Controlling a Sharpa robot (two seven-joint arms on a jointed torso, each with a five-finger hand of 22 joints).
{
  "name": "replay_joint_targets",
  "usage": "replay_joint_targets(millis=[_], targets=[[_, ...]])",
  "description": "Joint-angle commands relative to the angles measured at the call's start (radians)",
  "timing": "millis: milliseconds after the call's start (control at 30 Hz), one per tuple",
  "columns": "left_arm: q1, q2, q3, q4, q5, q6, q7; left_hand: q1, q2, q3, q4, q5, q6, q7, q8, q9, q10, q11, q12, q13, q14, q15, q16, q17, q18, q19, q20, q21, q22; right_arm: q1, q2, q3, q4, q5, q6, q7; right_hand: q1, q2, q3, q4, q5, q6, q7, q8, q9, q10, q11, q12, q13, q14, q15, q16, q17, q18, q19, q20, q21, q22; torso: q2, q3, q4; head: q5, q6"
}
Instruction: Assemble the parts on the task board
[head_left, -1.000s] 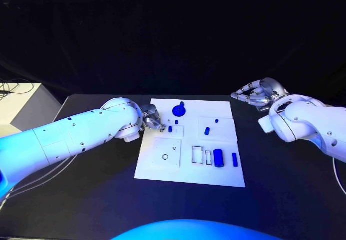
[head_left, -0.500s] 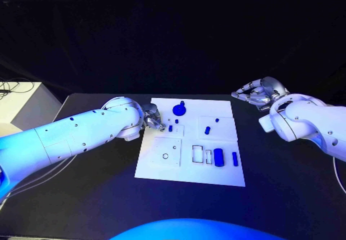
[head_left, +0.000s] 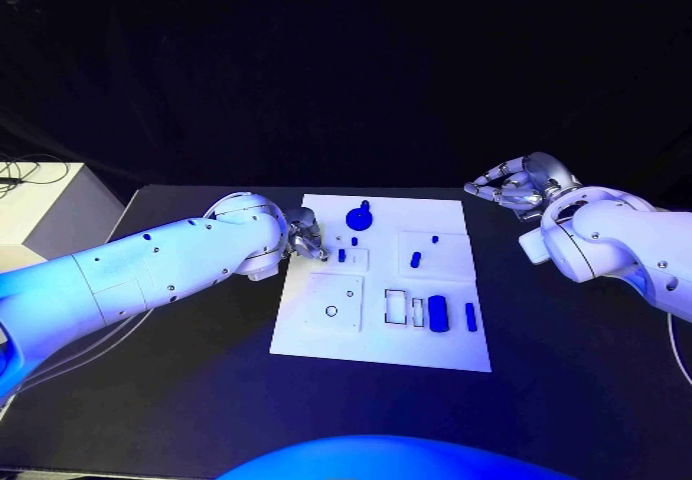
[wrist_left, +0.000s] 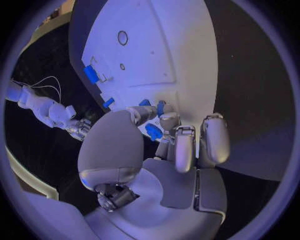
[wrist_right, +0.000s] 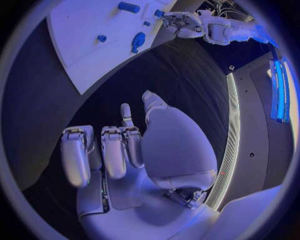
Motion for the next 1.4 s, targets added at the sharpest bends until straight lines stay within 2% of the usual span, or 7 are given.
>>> replay_joint_targets(millis=[33,333,933,1267,1400], targets=[[-0.004,0.005,-0.003,-0.004,-0.014,0.014,0.000,-0.002,0.009,0.184,-0.181,0.003,0.006,-0.003,0.007,-0.003,0.006,-0.003,0.001,-0.001,0.096,-0.003,0.007,0.240,-0.006,0.008,-0.001,0.006,0.001,0.000,-0.001,0.000,0.002,-0.004,0.012,0.006,-0.008,0.000,0.006,-0.001,0.003,-0.005,0.000,0.005,0.001,0.016,0.002,-0.002,0.175,0.081,-0.004,-0.005,0.162,0.008,0.080,-0.005,-0.004,0.222,0.001,-0.0006,-0.0006,-0.002,-0.001],[-0.007,0.003,-0.005,-0.005,-0.013,0.018,-0.001,-0.002,0.008,0.186,-0.183,0.003,0.006,-0.003,0.007,-0.003,0.006,-0.004,0.000,-0.001,0.096,-0.003,0.007,0.241,-0.006,0.008,-0.001,0.006,0.001,0.000,-0.003,0.000,0.003,-0.004,0.012,0.006,-0.008,0.000,0.006,-0.001,0.003,-0.005,0.000,0.005,0.001,0.016,0.002,-0.002,0.175,0.081,-0.004,-0.005,0.162,0.008,0.080,-0.005,-0.004,0.222,0.001,-0.0004,0.0014,-0.003,-0.006],[-0.007,0.006,-0.007,-0.005,-0.012,0.032,0.000,-0.004,0.007,0.189,-0.185,0.002,0.007,-0.003,0.007,-0.004,0.007,-0.004,0.000,-0.002,0.096,-0.003,0.008,0.242,-0.006,0.008,-0.002,0.007,0.002,0.000,-0.004,0.000,0.003,-0.004,0.011,0.006,-0.008,0.000,0.006,-0.001,0.003,-0.005,0.000,0.005,0.001,0.016,0.002,-0.002,0.175,0.081,-0.004,-0.005,0.162,0.008,0.080,-0.005,-0.004,0.222,0.000,0.0001,-0.0002,-0.003,-0.007],[-0.010,0.021,-0.016,-0.010,0.014,0.041,-0.002,-0.010,0.007,0.192,-0.184,0.001,0.008,-0.003,0.008,-0.005,0.012,-0.003,0.004,0.006,0.097,-0.003,0.008,0.243,-0.006,0.008,-0.002,0.006,0.002,0.000,-0.004,0.000,0.004,-0.005,0.012,0.005,-0.010,-0.001,0.009,-0.001,0.006,-0.006,0.000,0.006,0.005,0.015,0.002,-0.003,0.175,0.081,-0.004,-0.005,0.161,0.008,0.080,-0.005,-0.004,0.222,0.001,0.0004,-0.0013,-0.008,-0.006],[-0.012,0.024,-0.018,-0.012,0.028,0.044,-0.003,-0.021,0.005,0.193,-0.182,0.000,0.009,-0.003,0.009,-0.005,0.015,-0.003,0.006,0.007,0.097,-0.002,0.008,0.244,-0.006,0.007,-0.002,0.006,0.001,0.000,-0.005,0.000,0.004,-0.005,0.013,0.005,-0.009,-0.002,0.014,-0.001,0.027,-0.007,0.000,0.005,0.010,0.015,0.002,-0.003,0.175,0.081,-0.004,-0.005,0.162,0.008,0.080,-0.006,-0.005,0.222,0.001,0.0007,-0.0007,-0.008,-0.008]])
